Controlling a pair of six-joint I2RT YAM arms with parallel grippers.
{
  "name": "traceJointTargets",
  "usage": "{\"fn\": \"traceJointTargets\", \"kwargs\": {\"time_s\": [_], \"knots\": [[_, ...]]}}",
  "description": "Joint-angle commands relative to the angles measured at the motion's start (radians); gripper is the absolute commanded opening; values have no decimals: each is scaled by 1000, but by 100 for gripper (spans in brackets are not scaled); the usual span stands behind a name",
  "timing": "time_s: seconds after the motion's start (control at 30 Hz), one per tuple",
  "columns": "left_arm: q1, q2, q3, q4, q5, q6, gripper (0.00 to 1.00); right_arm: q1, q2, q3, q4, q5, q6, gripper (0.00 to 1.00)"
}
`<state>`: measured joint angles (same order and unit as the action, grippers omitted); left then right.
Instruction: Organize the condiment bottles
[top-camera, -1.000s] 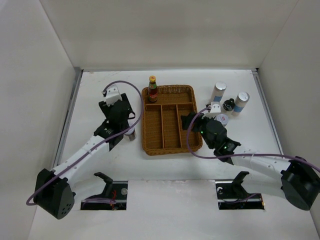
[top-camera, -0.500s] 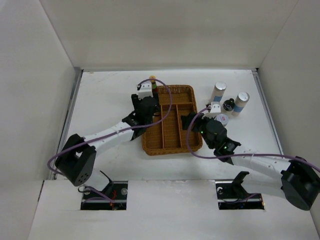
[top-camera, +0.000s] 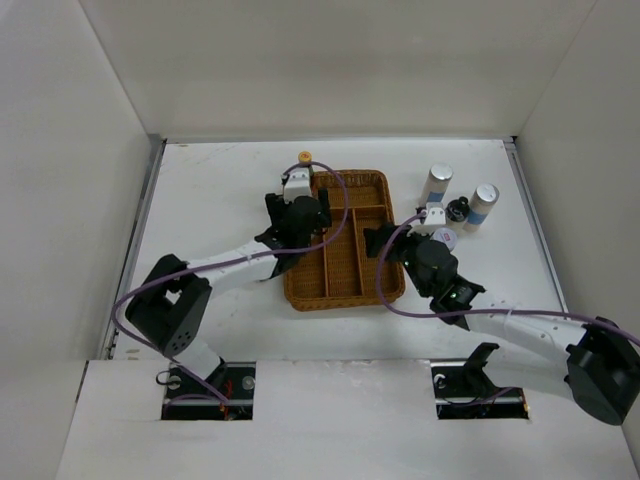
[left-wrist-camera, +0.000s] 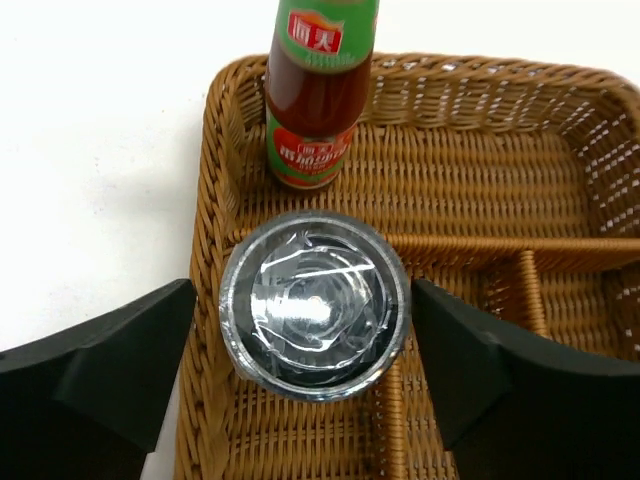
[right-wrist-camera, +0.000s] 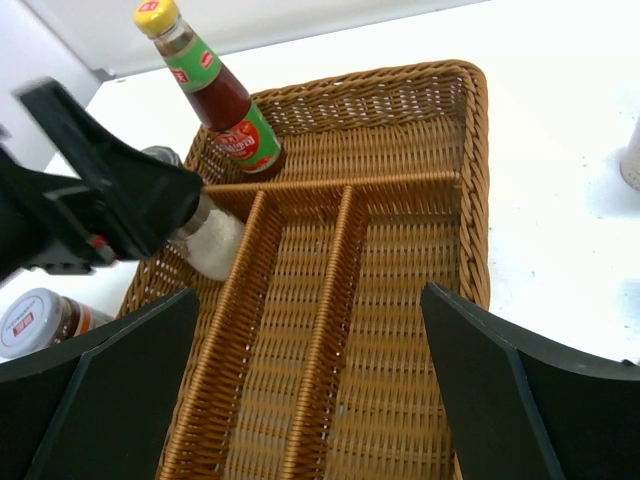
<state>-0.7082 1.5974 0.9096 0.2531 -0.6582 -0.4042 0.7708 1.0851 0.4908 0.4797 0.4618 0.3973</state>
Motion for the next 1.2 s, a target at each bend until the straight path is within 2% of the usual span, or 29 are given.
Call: {"fn": "traceJointTargets", "kwargs": {"time_s": [0.0,0.13,0.27,0.4,0.47,0.73,1.0,1.1,1.13,1.17], "knots": [[-13,-146,-6,66,-23,-10,93,-8,-13,6,36,-2,15,100],[-15,-333,-44,2,-40,-7,94,-8,-7,6,39,-5,15,100],[22,-517,-138,-202,-80,-56,93,-5,-20,5,36,-5,15,100],[120,-620,-237,-450,-17,-189,84,-8,-16,3,37,-9,20,100],[151,-642,-287,-494,8,-206,82,-6,-13,8,34,-11,18,100],[144,-564,-317,-453,35,-197,81,-6,6,17,34,-17,15,100],[164,-445,-330,-382,61,-194,59,-5,-2,9,34,-18,21,100],[158,-474,-333,-379,49,-193,45,-5,7,18,30,-20,14,100],[161,-490,-334,-377,48,-191,45,-5,7,20,30,-17,12,100],[167,-499,-331,-382,49,-191,50,-5,9,19,36,-17,12,100]]}}
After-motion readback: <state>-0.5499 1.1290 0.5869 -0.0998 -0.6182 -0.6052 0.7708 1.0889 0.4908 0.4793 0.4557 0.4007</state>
